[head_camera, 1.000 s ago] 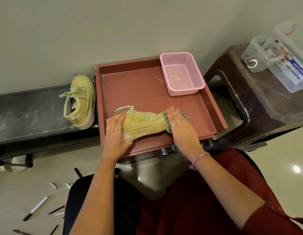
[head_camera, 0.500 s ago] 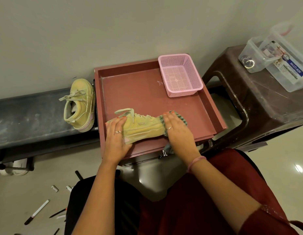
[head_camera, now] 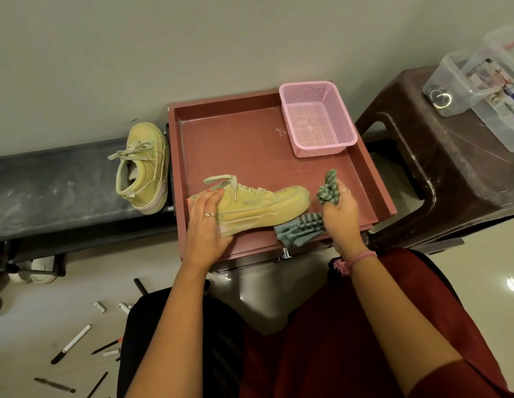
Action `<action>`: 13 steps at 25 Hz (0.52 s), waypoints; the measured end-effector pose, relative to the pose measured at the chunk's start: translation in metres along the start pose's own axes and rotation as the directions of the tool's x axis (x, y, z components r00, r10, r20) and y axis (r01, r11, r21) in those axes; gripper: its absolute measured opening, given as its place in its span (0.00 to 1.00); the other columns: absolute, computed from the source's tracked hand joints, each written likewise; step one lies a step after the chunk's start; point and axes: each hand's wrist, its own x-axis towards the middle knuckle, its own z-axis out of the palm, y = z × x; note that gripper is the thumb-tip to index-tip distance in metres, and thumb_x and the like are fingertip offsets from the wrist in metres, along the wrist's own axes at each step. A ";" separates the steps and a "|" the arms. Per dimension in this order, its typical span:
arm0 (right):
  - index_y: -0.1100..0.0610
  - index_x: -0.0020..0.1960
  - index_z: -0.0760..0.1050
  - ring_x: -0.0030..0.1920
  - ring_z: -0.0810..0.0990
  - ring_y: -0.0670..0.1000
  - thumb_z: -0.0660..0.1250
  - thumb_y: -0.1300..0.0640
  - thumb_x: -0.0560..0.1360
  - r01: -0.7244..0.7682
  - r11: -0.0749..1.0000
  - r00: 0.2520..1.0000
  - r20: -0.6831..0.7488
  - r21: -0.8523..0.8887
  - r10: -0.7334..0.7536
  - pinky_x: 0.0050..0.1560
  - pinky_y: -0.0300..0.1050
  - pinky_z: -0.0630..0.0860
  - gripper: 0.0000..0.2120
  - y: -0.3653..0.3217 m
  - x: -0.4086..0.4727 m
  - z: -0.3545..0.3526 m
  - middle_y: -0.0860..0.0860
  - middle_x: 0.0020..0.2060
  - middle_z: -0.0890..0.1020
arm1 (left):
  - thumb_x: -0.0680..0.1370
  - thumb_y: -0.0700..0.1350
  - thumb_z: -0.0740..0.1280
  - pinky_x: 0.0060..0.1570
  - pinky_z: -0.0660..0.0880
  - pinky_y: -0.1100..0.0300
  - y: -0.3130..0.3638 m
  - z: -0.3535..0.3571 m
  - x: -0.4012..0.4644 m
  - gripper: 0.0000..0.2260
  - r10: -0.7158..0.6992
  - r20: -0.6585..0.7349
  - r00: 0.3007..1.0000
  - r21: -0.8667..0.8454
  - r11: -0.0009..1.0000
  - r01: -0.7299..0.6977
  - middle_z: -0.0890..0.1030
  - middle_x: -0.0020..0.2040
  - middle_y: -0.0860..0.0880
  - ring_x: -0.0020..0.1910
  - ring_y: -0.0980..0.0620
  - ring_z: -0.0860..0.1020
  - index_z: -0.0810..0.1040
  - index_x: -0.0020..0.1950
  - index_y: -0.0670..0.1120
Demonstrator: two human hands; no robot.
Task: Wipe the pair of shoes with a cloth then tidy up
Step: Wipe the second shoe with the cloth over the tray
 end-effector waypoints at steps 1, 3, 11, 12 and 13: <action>0.57 0.73 0.64 0.63 0.72 0.50 0.55 0.74 0.73 0.098 0.984 0.993 0.081 -0.151 -0.087 0.66 0.44 0.69 0.29 -0.007 -0.001 0.003 0.51 0.65 0.72 | 0.61 0.36 0.79 0.70 0.56 0.66 -0.001 0.000 0.000 0.39 -0.003 -0.001 1.000 0.001 1.000 0.003 0.71 0.65 0.41 0.65 0.48 0.65 0.69 0.69 0.37; 0.56 0.76 0.56 0.73 0.60 0.50 0.57 0.75 0.72 0.233 0.872 0.957 0.261 -0.431 -0.127 0.74 0.46 0.56 0.35 -0.016 -0.014 0.023 0.50 0.73 0.61 | 0.60 0.35 0.79 0.70 0.56 0.66 0.000 0.001 0.000 0.39 -0.014 -0.006 1.000 -0.006 1.000 0.014 0.71 0.65 0.42 0.65 0.48 0.65 0.68 0.70 0.38; 0.66 0.72 0.63 0.71 0.66 0.59 0.48 0.65 0.75 0.746 0.185 0.615 0.555 -0.640 -0.560 0.70 0.55 0.63 0.25 0.004 -0.065 0.061 0.61 0.70 0.68 | 0.61 0.35 0.77 0.69 0.60 0.61 0.000 0.001 -0.001 0.37 -0.020 -0.019 1.000 -0.002 1.000 0.020 0.72 0.65 0.43 0.65 0.48 0.66 0.69 0.69 0.39; 0.65 0.71 0.66 0.69 0.69 0.58 0.53 0.65 0.75 0.732 0.187 0.622 0.529 -0.655 -0.577 0.69 0.54 0.64 0.24 0.001 -0.053 0.051 0.60 0.68 0.71 | 0.61 0.34 0.77 0.69 0.61 0.58 0.000 0.001 -0.002 0.38 -0.017 -0.008 1.000 -0.011 1.000 0.017 0.71 0.65 0.43 0.65 0.48 0.66 0.68 0.69 0.39; 0.64 0.69 0.67 0.67 0.71 0.58 0.59 0.66 0.74 0.676 0.241 0.681 0.467 -0.696 -0.564 0.68 0.53 0.65 0.23 0.000 -0.040 0.040 0.59 0.66 0.73 | 0.60 0.35 0.78 0.69 0.62 0.56 0.000 0.001 -0.002 0.39 -0.012 -0.001 1.000 -0.018 1.000 0.012 0.71 0.65 0.43 0.65 0.47 0.66 0.68 0.69 0.39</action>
